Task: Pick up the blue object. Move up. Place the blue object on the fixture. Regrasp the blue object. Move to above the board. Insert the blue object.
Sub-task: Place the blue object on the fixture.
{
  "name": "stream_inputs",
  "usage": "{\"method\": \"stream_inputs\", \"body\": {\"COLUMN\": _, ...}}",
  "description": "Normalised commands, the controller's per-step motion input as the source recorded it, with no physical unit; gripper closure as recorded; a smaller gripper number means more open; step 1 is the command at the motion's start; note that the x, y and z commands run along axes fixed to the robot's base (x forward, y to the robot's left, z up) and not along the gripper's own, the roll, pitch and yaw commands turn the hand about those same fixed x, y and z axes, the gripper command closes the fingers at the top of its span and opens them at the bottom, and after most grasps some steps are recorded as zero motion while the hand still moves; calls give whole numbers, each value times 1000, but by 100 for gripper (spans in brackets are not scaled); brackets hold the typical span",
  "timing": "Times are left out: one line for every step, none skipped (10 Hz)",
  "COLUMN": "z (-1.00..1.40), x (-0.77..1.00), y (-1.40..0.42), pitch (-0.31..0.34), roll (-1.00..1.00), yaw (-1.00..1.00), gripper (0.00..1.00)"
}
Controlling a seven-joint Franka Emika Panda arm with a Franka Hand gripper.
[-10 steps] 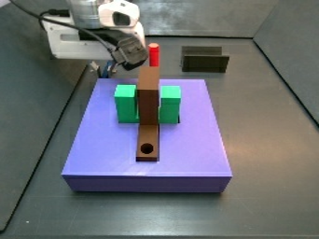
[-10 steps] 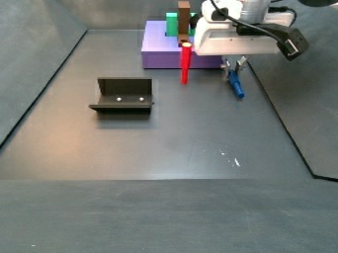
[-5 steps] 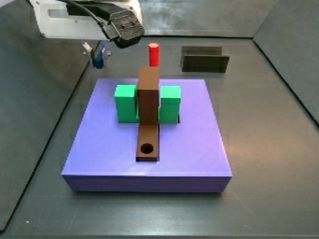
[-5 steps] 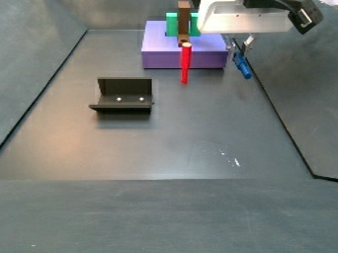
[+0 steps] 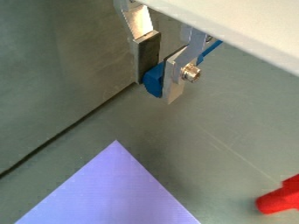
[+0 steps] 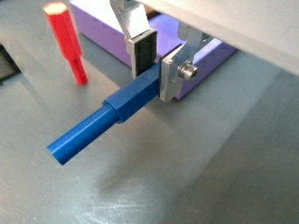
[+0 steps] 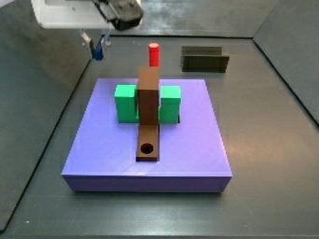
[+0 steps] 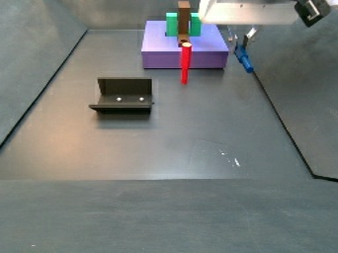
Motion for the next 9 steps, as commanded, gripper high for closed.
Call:
{"method": "stream_inputs", "body": {"z": 777, "x": 0, "y": 29, "pitch": -17, "roll": -851, "yaw": 0, "gripper": 100}}
{"method": "stream_inputs", "body": {"z": 663, "x": 97, "y": 120, "pitch": 0, "roll": -957, "yaw": -83, "gripper": 100}}
{"method": "stream_inputs", "body": {"z": 523, "x": 231, "y": 209, "pitch": 0, "roll": -1000, "yaw": -229, "gripper": 100}}
{"method": "stream_inputs", "body": {"z": 326, "x": 406, "y": 140, "pitch": 0, "roll": -1000, "yaw": -217, "gripper": 100}}
{"method": "stream_inputs", "body": {"z": 197, "x": 491, "y": 86, "pitch": 0, "roll": -1000, "yaw": -214, "gripper": 100}}
{"method": "stream_inputs", "body": {"z": 189, "x": 597, "y": 0, "pitch": 0, "roll": -1000, "yaw": -263, "gripper": 100}}
{"method": "stream_inputs", "body": {"z": 0, "x": 777, "y": 23, "pitch": 297, "roll": -769, "yaw": -146, "gripper": 100}}
{"method": "stream_inputs", "body": {"z": 0, "x": 800, "y": 37, "pitch": 377, "roll": -700, "yaw": -77, "gripper": 100}}
{"method": "stream_inputs", "body": {"z": 46, "x": 786, "y": 94, "pitch": 383, "roll": -694, "yaw": -54, "gripper": 100}}
